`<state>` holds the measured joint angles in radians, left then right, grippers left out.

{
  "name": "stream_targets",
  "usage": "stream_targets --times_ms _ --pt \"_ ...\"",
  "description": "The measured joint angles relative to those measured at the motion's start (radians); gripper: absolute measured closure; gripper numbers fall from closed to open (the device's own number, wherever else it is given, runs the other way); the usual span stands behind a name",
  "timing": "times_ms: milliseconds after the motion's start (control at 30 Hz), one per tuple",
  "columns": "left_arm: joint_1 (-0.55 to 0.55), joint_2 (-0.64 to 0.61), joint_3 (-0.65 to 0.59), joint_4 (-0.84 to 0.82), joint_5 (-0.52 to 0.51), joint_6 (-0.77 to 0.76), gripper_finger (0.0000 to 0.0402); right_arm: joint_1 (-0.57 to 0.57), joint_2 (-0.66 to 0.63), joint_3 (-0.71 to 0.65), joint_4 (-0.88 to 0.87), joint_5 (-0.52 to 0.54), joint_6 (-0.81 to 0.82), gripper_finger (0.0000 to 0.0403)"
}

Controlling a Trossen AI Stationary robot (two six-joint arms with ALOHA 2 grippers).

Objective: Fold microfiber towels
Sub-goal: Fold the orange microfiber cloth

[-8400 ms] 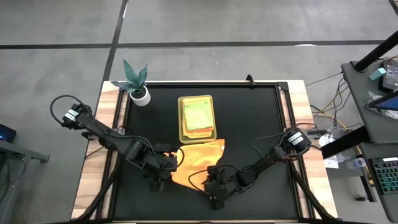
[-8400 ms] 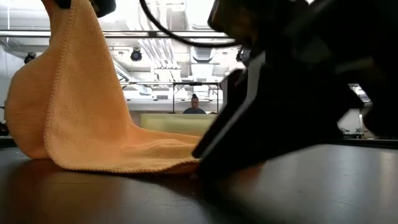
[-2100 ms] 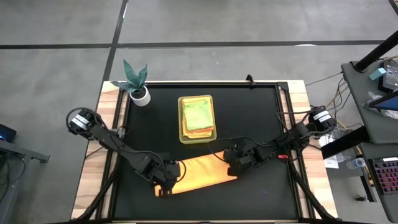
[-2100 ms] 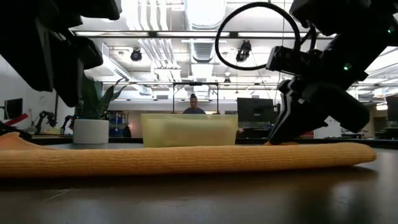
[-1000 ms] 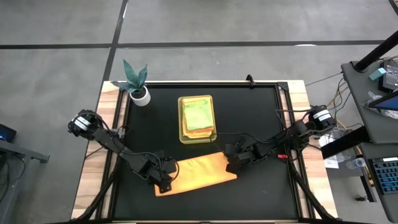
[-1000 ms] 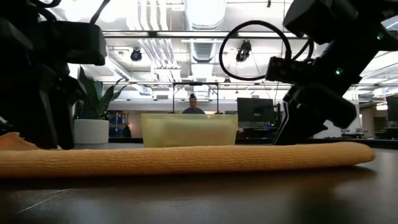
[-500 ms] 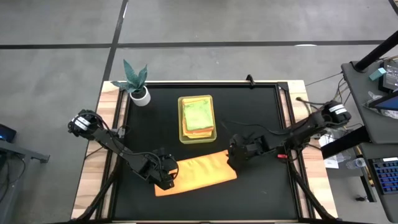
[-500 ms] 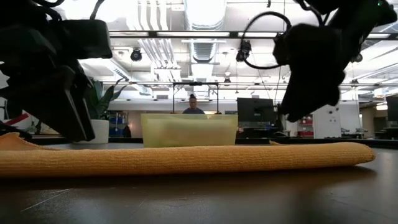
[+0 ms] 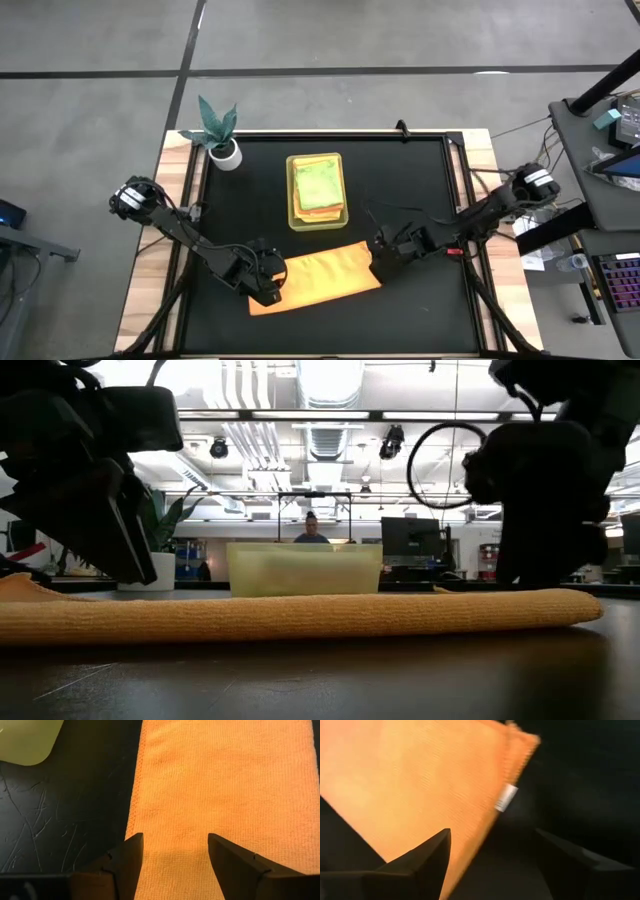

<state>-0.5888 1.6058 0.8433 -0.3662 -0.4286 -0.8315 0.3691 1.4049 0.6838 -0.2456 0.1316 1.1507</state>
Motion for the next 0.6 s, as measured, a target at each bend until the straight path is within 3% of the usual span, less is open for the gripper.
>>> stream_targets --times_ms 333,600 --pt "0.000 0.001 0.000 0.003 0.000 0.000 0.0194 -0.001 0.121 0.003 0.254 -0.006 -0.026 0.0122" --pt "0.000 0.013 0.000 0.014 0.000 0.001 0.0194 -0.003 0.195 0.000 0.446 -0.003 -0.052 0.0152"
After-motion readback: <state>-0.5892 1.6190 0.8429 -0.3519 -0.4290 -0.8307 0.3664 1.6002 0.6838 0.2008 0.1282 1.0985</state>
